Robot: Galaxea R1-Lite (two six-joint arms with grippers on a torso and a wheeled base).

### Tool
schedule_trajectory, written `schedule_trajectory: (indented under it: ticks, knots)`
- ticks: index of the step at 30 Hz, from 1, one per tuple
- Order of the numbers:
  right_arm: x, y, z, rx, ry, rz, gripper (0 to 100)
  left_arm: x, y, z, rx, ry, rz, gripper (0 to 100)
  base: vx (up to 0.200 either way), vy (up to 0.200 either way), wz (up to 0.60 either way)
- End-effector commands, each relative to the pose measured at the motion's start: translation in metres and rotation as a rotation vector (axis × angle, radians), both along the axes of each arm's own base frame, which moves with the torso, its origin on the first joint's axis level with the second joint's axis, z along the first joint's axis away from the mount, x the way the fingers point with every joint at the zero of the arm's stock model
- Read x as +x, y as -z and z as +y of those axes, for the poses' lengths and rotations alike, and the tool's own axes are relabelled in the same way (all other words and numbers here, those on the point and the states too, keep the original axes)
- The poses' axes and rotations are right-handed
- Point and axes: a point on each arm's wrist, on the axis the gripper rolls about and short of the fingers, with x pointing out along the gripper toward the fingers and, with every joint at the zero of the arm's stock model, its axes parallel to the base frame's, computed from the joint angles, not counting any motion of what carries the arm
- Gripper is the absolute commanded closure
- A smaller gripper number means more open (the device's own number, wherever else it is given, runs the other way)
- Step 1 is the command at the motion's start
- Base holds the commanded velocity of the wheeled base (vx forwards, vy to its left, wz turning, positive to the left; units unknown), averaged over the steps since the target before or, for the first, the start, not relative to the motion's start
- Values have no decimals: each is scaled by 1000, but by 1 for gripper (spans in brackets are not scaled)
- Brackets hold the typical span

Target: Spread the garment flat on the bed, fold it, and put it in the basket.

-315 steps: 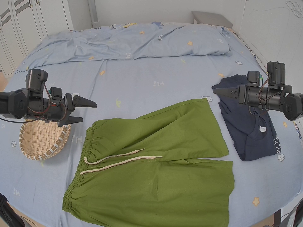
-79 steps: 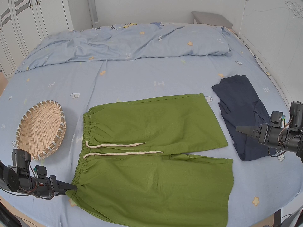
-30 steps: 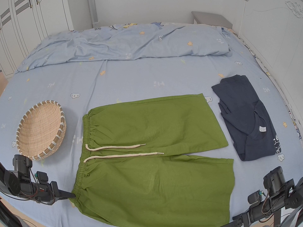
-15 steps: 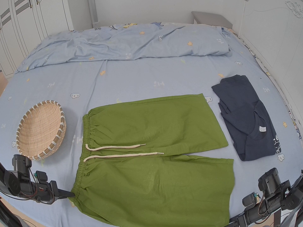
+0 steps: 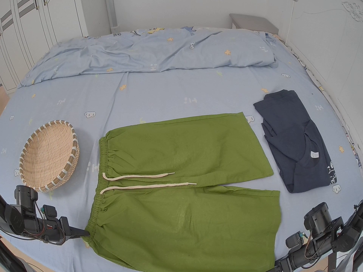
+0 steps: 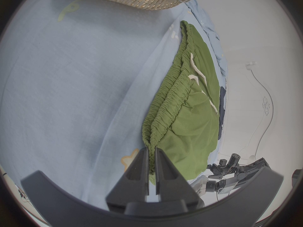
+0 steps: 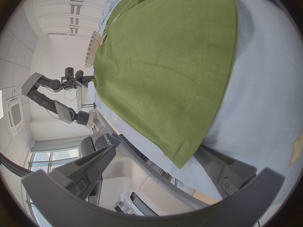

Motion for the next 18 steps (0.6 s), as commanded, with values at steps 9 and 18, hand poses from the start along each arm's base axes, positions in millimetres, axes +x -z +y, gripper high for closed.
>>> schedule_trajectory:
  ticks: [9,18]
  knots:
    - [-7,3,-3,-29,8,55,100,1,0,1,1,-3,-2,100,0,0,0]
    - [-12,1,-6,-40,8,78,100,0,0,1,0,-4,-3,100,0,0,0]
